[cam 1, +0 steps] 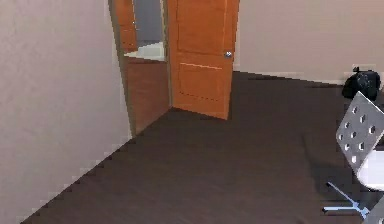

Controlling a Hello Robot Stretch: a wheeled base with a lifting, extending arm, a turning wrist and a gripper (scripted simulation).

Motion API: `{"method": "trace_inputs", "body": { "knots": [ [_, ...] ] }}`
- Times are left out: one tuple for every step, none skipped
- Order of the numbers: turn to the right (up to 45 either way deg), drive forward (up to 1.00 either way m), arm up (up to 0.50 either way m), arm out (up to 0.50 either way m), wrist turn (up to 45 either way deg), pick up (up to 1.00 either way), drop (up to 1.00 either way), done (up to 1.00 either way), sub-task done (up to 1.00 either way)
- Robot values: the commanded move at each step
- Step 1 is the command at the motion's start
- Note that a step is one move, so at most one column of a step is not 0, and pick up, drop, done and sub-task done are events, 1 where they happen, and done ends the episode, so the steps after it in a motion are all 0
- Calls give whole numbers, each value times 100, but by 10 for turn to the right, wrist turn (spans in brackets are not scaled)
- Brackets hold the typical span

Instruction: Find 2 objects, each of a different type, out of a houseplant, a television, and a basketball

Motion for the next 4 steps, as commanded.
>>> {"method": "trace_inputs", "body": {
  "knots": [
    [-60, 0, 0, 0, 0, 0, 0, 0, 0],
    [0, 30, 0, 0, 0, 0, 0, 0, 0],
    [270, 0, 0, 0, 0, 0, 0, 0, 0],
    [0, 100, 0, 0, 0, 0, 0, 0, 0]
  ]
}}
